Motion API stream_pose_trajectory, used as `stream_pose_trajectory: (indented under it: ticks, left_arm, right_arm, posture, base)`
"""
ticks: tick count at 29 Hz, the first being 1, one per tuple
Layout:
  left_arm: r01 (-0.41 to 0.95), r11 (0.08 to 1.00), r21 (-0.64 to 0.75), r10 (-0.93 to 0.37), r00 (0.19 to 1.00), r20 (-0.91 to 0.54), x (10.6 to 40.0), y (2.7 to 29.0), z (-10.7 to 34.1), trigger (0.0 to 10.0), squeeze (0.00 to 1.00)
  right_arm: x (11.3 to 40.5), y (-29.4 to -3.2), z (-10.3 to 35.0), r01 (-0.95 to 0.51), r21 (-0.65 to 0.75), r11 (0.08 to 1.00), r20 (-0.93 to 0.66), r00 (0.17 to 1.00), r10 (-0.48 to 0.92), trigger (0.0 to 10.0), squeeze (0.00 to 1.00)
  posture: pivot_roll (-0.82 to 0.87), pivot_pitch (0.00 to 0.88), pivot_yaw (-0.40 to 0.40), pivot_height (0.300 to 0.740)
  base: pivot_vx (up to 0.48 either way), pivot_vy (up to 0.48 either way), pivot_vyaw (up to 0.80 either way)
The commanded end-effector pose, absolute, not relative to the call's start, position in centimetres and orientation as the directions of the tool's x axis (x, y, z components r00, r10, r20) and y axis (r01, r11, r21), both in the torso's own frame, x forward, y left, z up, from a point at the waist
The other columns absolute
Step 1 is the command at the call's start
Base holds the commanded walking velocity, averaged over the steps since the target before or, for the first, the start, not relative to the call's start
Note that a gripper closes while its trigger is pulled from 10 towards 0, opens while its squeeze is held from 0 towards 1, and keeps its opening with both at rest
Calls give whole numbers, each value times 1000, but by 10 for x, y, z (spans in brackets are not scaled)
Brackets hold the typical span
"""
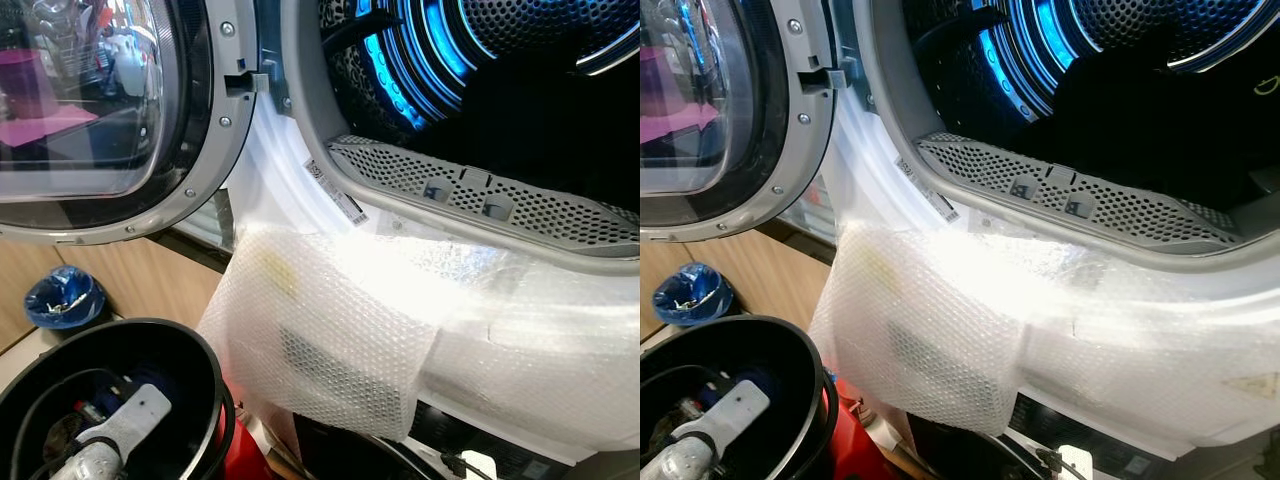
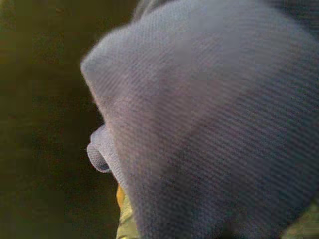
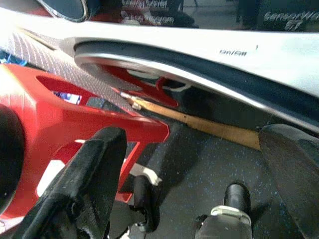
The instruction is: Clothes washing
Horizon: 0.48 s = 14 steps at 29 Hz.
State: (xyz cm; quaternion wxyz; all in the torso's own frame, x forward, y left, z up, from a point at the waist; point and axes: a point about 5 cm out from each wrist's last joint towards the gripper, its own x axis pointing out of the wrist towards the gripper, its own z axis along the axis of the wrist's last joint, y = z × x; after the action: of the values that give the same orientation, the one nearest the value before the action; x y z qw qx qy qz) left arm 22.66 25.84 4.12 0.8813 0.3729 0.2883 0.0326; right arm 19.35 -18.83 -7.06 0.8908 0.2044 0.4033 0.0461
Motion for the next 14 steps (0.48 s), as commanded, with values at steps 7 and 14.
stream_pose_trajectory:
  ticks: [7,14]
  left_arm:
    - [-98,705,702,352,908,-227,221,254,84,0,0]
    - [-75,753,653,147,988,-55,234,214,124,0,0]
  right_arm:
    - [193,-185,-72,67,397,915,-706,660,258,10000,0]
    - [200,-185,-67,-22,369,929,-683,671,287,10000,0]
  posture:
    - [76,97,-39,740]
    - [91,92,-44,740]
  base:
    - [0,0,0]
    - [0,0,0]
